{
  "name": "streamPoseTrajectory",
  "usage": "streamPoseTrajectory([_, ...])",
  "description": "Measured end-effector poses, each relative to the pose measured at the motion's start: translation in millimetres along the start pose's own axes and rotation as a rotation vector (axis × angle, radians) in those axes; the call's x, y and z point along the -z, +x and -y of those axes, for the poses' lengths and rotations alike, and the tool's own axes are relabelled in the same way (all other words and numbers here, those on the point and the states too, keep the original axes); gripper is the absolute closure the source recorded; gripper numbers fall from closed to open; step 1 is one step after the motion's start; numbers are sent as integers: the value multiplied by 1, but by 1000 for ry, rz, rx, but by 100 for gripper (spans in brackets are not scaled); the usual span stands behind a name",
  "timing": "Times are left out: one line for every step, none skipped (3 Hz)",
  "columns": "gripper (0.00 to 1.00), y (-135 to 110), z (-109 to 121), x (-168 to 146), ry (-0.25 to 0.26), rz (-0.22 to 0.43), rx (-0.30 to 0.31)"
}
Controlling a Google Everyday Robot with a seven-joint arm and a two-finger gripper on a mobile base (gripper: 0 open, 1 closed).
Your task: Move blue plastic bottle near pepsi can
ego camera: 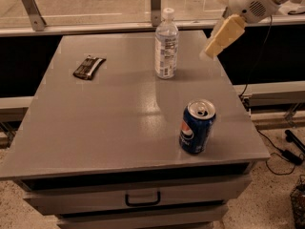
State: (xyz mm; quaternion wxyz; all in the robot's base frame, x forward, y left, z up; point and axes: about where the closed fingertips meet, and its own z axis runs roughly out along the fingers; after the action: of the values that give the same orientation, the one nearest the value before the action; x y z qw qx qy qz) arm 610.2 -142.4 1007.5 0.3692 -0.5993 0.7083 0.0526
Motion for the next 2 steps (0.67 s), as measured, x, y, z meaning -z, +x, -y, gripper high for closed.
streamPoseTrajectory([0, -10, 16, -43, 7, 102, -57])
streamPoseTrajectory([0, -20, 30, -75, 10, 194, -131])
